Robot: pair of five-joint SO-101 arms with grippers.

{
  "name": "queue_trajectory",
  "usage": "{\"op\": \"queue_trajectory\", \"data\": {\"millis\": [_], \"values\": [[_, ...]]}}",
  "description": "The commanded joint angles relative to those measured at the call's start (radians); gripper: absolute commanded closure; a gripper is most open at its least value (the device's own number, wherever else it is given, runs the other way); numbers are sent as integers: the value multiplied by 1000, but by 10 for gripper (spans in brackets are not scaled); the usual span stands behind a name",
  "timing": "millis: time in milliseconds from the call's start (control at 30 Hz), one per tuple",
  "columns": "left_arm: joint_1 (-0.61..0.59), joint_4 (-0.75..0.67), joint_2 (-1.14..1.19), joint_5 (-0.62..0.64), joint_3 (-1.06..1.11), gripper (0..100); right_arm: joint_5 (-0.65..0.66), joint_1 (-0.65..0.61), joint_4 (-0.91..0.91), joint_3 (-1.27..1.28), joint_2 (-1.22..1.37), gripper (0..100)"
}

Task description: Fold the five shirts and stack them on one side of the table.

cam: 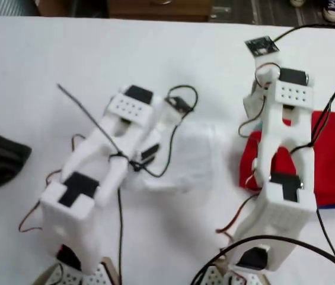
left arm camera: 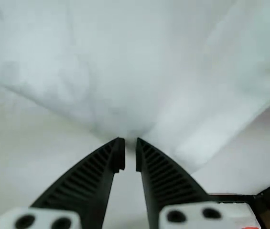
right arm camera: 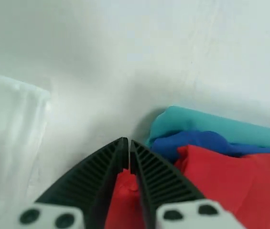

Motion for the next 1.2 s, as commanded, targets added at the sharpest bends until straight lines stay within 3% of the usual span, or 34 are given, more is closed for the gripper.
{"op": "queue_trajectory", "data": {"millis": [0,267,567,700,933,1167], "values": [[28,-2,12,12,-38,923,-6,12,-28,-12,8,978],[44,69,-61,8,-36,923,-6,8,-28,-28,27,978],[-46,-17,-80,5,-76,922,-6,5,-31,-29,27,978],[-199,84,-80,12,-263,921,2,4,-31,-31,22,957],[-574,117,-77,124,-472,921,5,-61,-24,-163,25,772],[-852,115,-72,207,-440,921,210,-346,39,-209,28,842]]}}
